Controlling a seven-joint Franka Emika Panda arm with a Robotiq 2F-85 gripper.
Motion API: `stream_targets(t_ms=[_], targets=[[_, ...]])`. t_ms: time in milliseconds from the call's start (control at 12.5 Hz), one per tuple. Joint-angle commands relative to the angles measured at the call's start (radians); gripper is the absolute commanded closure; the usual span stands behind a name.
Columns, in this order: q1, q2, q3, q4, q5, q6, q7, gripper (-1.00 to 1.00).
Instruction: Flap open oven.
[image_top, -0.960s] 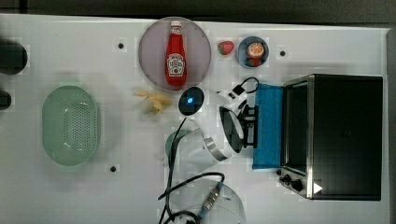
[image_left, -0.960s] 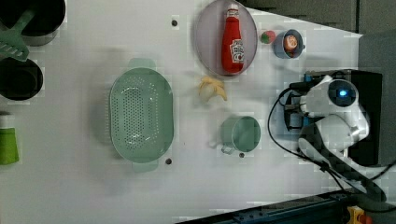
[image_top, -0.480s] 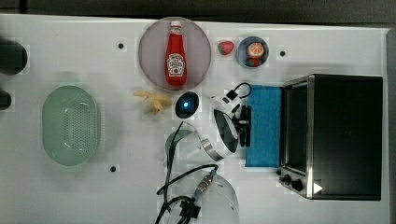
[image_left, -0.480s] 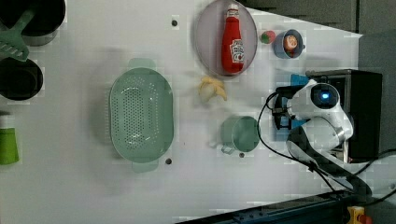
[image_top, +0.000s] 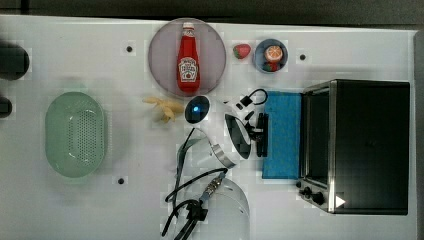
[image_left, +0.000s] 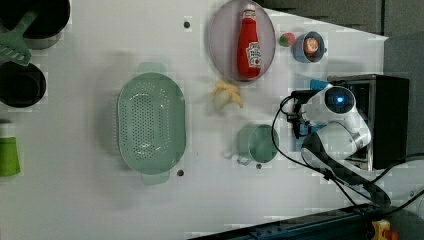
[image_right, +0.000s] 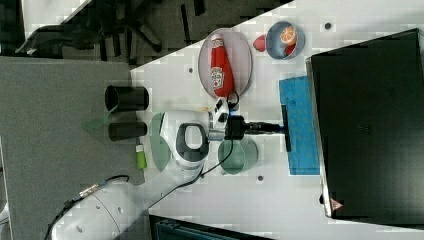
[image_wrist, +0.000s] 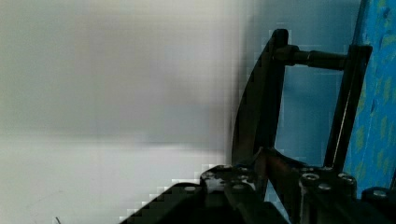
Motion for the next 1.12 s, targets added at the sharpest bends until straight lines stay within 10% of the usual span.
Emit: stream_targets(t_ms=[80,800,1120], targets=[[0.013,-0.072,0.019,0.035,0.105,0.038,0.060,0.65],[0.012,-0.447,0.018,0.189,0.673,-0.358,0.109,0.65],[0.012,-0.519,0.018,0.390,0.689,-0.644,0.268,0.65]])
